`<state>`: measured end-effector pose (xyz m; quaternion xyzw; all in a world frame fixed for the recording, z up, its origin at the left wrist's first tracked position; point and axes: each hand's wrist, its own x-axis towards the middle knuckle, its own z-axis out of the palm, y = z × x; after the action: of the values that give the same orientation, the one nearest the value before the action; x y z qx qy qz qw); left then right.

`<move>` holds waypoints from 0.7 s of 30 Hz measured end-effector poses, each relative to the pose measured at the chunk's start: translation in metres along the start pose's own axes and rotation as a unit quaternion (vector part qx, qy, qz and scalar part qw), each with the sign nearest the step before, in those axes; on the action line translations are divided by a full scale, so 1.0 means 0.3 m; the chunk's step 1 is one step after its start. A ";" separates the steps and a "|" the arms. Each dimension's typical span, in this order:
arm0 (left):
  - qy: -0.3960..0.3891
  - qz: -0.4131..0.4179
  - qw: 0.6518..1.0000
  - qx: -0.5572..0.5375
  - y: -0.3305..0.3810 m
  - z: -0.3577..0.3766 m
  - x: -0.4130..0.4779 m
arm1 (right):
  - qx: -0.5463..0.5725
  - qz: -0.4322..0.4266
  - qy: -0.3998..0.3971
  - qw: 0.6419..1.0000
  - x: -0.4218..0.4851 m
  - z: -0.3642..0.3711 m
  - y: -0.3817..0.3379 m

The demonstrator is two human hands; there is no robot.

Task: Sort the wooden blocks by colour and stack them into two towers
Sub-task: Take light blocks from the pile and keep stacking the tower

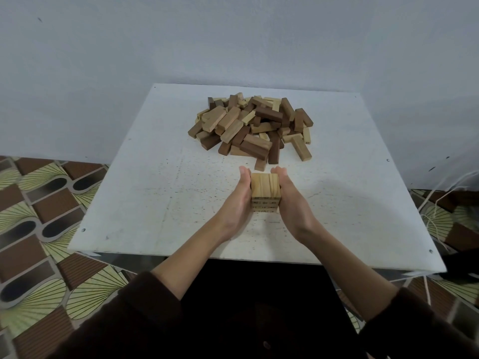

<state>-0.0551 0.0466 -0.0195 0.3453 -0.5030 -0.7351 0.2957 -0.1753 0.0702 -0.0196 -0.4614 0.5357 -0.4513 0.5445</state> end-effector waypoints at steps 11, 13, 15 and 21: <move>0.006 0.006 1.000 0.002 0.002 0.001 -0.001 | 0.014 0.020 0.012 1.000 -0.006 0.010 -0.007; 0.003 0.005 1.000 0.008 0.002 0.001 -0.003 | 0.015 0.012 0.014 1.000 -0.008 0.014 -0.011; 0.013 0.016 0.999 0.029 0.002 -0.006 -0.006 | 0.016 0.007 0.029 0.999 -0.005 0.005 -0.011; 0.103 0.030 0.987 0.117 0.090 -0.086 0.053 | -0.117 -0.021 0.179 0.977 0.071 -0.136 -0.040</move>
<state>-0.0412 0.0117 -0.0039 0.4361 -0.5627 -0.6226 0.3250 -0.2155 0.0463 -0.0114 -0.4449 0.6639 -0.4721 0.3721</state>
